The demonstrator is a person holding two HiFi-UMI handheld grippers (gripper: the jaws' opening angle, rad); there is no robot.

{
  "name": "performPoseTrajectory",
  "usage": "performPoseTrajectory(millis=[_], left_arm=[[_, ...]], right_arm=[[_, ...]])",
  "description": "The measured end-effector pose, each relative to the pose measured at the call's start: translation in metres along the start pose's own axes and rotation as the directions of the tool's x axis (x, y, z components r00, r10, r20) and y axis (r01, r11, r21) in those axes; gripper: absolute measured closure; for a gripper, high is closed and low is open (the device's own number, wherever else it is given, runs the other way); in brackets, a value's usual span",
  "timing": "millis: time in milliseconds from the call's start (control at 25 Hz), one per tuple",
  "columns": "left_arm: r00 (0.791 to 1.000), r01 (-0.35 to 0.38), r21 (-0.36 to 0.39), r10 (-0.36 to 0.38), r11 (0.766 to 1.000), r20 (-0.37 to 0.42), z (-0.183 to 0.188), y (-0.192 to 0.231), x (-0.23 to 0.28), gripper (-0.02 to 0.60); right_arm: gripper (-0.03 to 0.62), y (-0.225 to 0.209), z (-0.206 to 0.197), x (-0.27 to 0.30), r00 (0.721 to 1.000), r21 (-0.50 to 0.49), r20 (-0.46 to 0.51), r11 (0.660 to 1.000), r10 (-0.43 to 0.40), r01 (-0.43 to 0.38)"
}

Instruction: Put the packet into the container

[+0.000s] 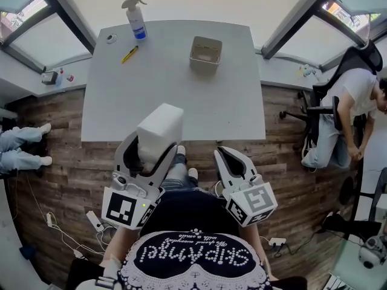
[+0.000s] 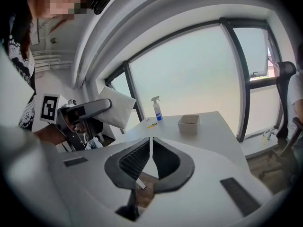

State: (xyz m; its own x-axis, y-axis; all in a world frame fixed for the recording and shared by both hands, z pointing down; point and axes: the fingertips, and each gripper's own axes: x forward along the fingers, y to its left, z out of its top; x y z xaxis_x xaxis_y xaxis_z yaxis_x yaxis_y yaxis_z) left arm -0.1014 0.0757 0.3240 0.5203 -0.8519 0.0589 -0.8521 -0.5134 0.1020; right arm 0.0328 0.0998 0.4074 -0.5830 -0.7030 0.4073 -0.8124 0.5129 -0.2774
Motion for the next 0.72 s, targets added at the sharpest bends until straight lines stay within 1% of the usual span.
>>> performPoseTrajectory(millis=[320,720], left_arm=[[0.999,0.032,-0.013,-0.033,0.999,-0.036,0.004,0.024,0.038,0.295],[0.996,0.075,-0.029,-0.076,0.997,-0.041,0.002,0.04,0.066,0.295]], right_arm=[[0.566,-0.022,0.023,0.025,0.999,0.038,0.008,0.998,-0.046,0.046],[0.566,-0.039,0.034,0.045,0.995,0.059,0.01,0.994,-0.097,0.096]])
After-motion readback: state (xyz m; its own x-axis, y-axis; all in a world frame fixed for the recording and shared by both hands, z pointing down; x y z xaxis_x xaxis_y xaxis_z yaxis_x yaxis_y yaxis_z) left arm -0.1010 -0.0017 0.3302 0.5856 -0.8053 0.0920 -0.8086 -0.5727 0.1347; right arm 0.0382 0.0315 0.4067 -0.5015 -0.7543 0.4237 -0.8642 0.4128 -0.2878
